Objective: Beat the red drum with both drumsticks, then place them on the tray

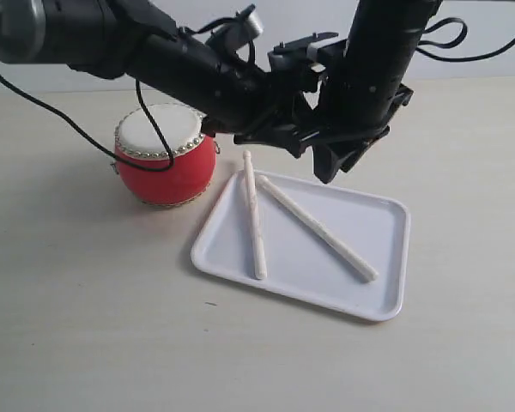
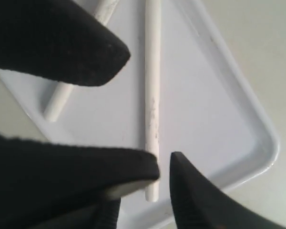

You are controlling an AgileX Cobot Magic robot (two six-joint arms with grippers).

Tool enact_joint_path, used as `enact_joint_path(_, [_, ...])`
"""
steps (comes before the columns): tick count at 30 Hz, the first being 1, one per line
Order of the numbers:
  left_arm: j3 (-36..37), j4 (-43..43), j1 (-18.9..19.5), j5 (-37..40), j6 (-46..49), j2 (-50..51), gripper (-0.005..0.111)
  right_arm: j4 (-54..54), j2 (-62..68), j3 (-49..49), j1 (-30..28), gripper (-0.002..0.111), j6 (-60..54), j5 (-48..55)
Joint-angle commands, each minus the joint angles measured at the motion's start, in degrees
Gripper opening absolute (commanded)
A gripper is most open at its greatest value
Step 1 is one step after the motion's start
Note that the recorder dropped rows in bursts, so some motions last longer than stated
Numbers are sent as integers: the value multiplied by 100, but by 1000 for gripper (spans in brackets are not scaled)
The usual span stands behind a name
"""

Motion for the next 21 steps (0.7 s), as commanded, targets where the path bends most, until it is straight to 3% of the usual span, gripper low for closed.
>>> enact_joint_path(1, [-41,203,37,14,-34,-575,47,96,-422,-18,7,34,-22,36])
enact_joint_path(6, [-41,626,103,68,-34,-1157,43,96,-702,-18,7,34,-22,3])
enact_joint_path(10, [-41,1036,177,68,-34,-1584,22,108,-902,-18,7,32,-22,-92])
enact_joint_path(13, [-41,1411,177,68,-20,-1899,0,195,-1133,-18,7,21,-22,-314])
enact_joint_path(17, [-41,1960,177,46,-133,-2363,0,761,-1620,-18,7,0,-311,-794])
enact_joint_path(21, [-41,2480,177,20,-446,-2888,0,1537,-2128,-18,7,0,-734,-1091])
